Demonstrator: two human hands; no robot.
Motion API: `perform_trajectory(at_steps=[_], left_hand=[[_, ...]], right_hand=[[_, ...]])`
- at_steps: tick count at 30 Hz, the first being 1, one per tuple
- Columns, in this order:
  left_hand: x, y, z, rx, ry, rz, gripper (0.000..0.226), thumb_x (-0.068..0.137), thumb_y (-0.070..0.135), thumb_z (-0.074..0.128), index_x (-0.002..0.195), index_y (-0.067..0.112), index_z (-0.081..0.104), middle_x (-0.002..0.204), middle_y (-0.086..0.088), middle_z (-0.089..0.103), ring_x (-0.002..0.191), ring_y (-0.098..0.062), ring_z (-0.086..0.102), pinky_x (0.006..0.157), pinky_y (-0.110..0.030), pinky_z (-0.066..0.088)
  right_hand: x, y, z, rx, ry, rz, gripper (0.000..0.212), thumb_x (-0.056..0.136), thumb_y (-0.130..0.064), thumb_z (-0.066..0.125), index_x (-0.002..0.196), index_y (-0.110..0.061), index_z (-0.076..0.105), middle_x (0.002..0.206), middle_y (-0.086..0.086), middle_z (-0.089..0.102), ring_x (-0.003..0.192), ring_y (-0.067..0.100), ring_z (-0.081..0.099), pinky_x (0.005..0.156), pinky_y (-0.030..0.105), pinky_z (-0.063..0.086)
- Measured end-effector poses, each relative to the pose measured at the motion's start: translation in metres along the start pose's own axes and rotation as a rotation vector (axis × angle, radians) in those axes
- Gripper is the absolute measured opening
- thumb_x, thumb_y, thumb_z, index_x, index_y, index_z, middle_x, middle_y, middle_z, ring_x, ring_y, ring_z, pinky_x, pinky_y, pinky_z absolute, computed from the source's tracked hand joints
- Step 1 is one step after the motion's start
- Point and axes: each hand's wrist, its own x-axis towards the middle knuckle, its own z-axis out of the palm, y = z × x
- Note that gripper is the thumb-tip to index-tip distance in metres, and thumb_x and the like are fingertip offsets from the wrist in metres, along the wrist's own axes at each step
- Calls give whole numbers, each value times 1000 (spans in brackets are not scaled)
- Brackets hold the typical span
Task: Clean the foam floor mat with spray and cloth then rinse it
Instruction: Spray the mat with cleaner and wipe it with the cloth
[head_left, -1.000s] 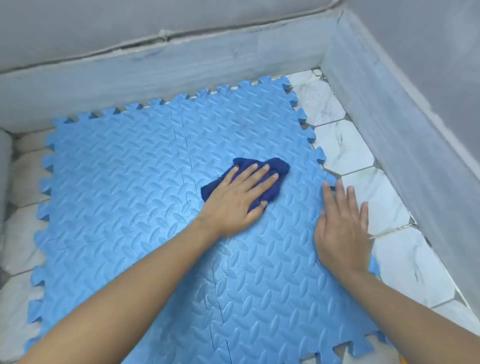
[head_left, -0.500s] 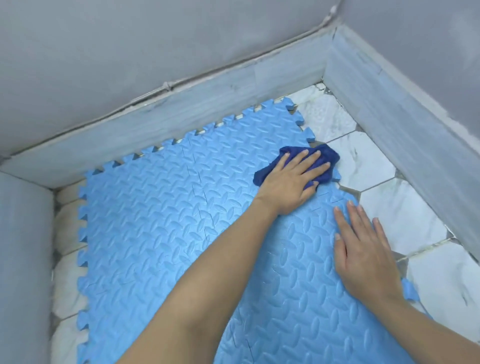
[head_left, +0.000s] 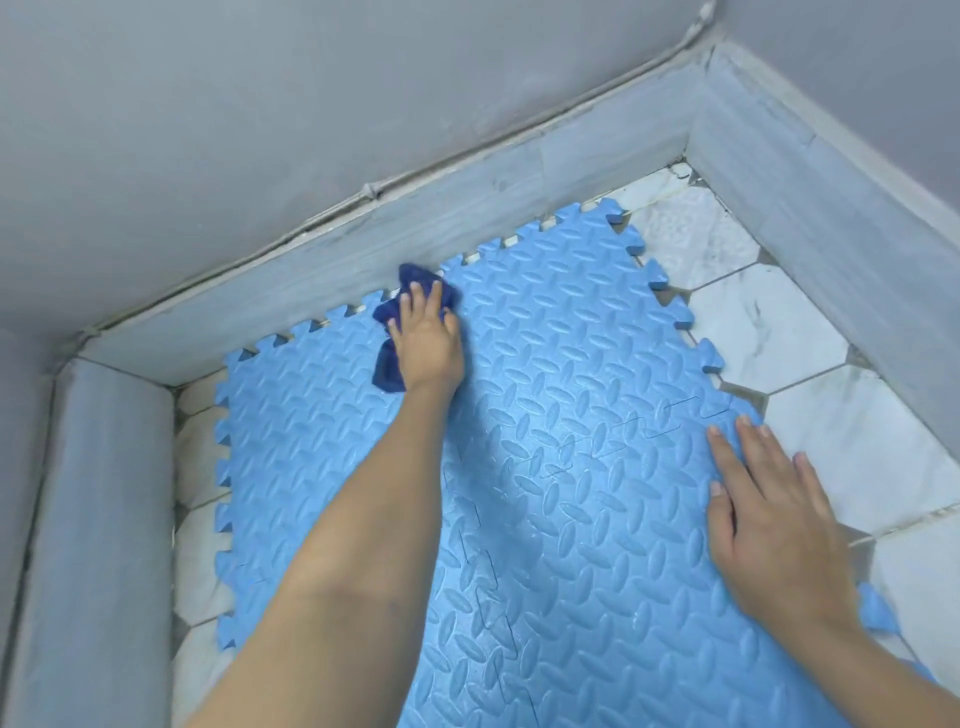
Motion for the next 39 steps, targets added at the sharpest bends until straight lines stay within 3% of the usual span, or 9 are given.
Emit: perform_trajectory(at_steps=[4, 6, 13, 16, 19, 26, 31, 33, 39], left_hand=[[-22, 125, 44, 66, -295, 497, 51, 99, 27, 33, 150, 22, 29, 161, -2, 13, 148, -19, 9, 119, -44, 4], [-13, 143, 48, 76, -349, 528, 52, 100, 30, 32, 151, 25, 24, 161, 2, 10, 148, -16, 6, 120, -42, 2], [34, -27, -12, 22, -120, 197, 54, 98, 30, 33, 151, 19, 25, 160, -2, 20, 147, -20, 14, 118, -39, 12], [13, -124, -42, 24, 32, -106, 52, 98, 30, 31, 146, 12, 34, 154, -12, 33, 143, -29, 24, 116, -46, 16], [-2, -139, -48, 65, 124, -306, 48, 100, 28, 28, 142, 8, 39, 150, -16, 35, 144, -35, 14, 117, -49, 10], [-31, 4, 13, -39, 48, 203, 45, 96, 19, 38, 140, 12, 47, 155, -4, 32, 147, -28, 13, 120, -37, 13], [-72, -20, 2, 86, -158, 605, 53, 92, 32, 30, 140, 17, 46, 153, 1, 36, 145, -24, 22, 118, -39, 22], [-101, -60, -15, 75, -131, 562, 52, 94, 31, 29, 140, 14, 47, 153, -3, 35, 145, -25, 21, 120, -36, 16], [-167, -118, -35, -54, -36, 75, 45, 100, 23, 44, 145, 17, 40, 160, -3, 17, 148, -21, 6, 115, -22, 3]], right_hand=[[-1, -1, 0, 32, 17, 26, 56, 92, -28, 29, 142, -9, 48, 151, 16, 42, 140, 28, 36, 115, 50, 24], [0, -2, -1, 53, 20, 24, 56, 93, -29, 29, 142, -10, 48, 151, 14, 42, 140, 27, 36, 115, 49, 24], [0, 1, 0, 65, 27, -26, 55, 93, -27, 30, 142, -10, 49, 151, 13, 41, 139, 25, 35, 115, 46, 23], [3, 4, 0, 70, 19, -72, 54, 92, -26, 32, 141, -12, 51, 151, 12, 43, 137, 28, 40, 115, 46, 24], [4, 2, 0, 63, -5, -85, 54, 91, -25, 33, 141, -13, 51, 150, 11, 44, 137, 29, 42, 116, 46, 24], [5, 0, -5, 52, -48, -36, 54, 91, -25, 33, 142, -15, 49, 152, 10, 42, 140, 25, 39, 118, 50, 19], [4, -2, -6, 48, -58, -18, 55, 92, -26, 30, 143, -20, 47, 154, 6, 40, 142, 22, 36, 118, 52, 12], [3, -3, -5, 28, -59, -17, 55, 92, -26, 29, 144, -20, 46, 154, 6, 40, 142, 23, 36, 118, 54, 12], [3, -1, -4, 4, -55, -31, 53, 93, -26, 31, 144, -22, 46, 154, 5, 40, 143, 23, 34, 118, 54, 9]])
